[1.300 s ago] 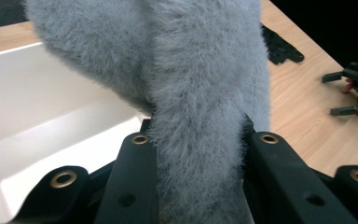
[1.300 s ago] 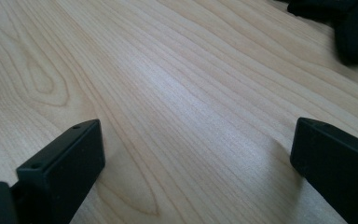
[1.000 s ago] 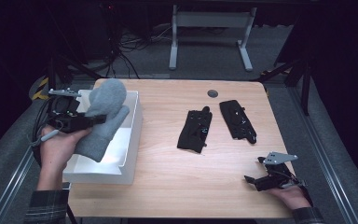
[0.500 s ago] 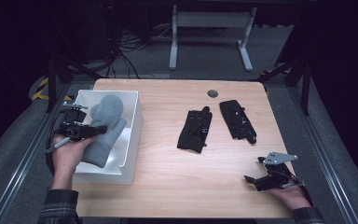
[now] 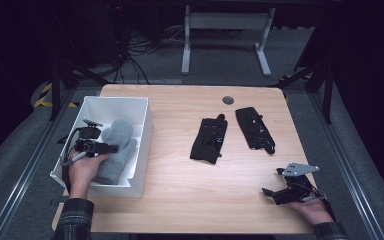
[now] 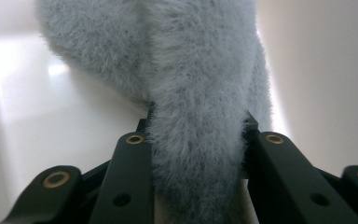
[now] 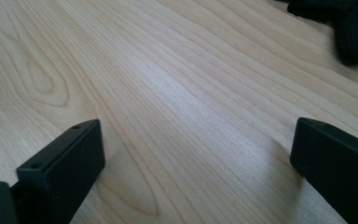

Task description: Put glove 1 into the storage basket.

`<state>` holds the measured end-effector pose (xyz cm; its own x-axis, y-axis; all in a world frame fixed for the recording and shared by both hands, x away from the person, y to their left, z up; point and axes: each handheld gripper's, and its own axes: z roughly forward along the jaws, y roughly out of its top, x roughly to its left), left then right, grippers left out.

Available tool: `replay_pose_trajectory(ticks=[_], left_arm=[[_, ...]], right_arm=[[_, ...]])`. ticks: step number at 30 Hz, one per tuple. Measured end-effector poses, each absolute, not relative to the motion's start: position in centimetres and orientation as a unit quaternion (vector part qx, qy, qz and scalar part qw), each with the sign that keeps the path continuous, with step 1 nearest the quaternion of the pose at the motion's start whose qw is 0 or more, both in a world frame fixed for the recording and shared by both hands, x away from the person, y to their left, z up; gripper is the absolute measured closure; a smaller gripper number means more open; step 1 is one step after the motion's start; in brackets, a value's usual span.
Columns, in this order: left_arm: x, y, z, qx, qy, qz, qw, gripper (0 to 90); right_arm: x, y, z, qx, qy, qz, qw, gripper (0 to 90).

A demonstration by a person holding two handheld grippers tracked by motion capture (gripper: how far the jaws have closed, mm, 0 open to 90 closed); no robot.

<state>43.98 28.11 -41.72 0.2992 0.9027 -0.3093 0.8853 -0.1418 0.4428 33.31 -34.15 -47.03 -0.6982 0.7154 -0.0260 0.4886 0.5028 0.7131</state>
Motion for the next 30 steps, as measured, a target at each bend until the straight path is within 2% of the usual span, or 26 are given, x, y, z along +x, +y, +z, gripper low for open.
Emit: replay_pose_trajectory(ticks=[4, 5, 10, 13, 17, 30], left_arm=[[44.3, 28.1, -42.4, 0.759, 0.593, 0.015, 0.268, 58.6], [44.4, 28.2, -42.5, 0.758, 0.596, 0.009, 0.265, 58.6], [44.4, 28.3, -42.2, 0.753, 0.597, 0.021, 0.276, 34.4], [44.3, 28.0, -41.1, 0.757, 0.59, 0.042, 0.278, 23.6], [43.9, 27.7, -39.4, 0.757, 0.583, 0.068, 0.288, 21.3], [42.6, 25.3, -33.7, 0.78, 0.524, 0.083, 0.332, 13.7]], right_arm=[[33.3, -34.2, -47.0, 0.353, 0.852, 0.352, 0.161, 3.1], [33.3, -34.2, -47.0, 0.353, 0.852, 0.352, 0.161, 3.1], [33.3, -34.2, -47.0, 0.353, 0.852, 0.352, 0.161, 3.1], [33.3, -34.2, -47.0, 0.354, 0.852, 0.352, 0.161, 3.1], [33.3, -34.2, -47.0, 0.353, 0.852, 0.352, 0.162, 3.1], [33.3, -34.2, -47.0, 0.353, 0.852, 0.352, 0.162, 3.1]])
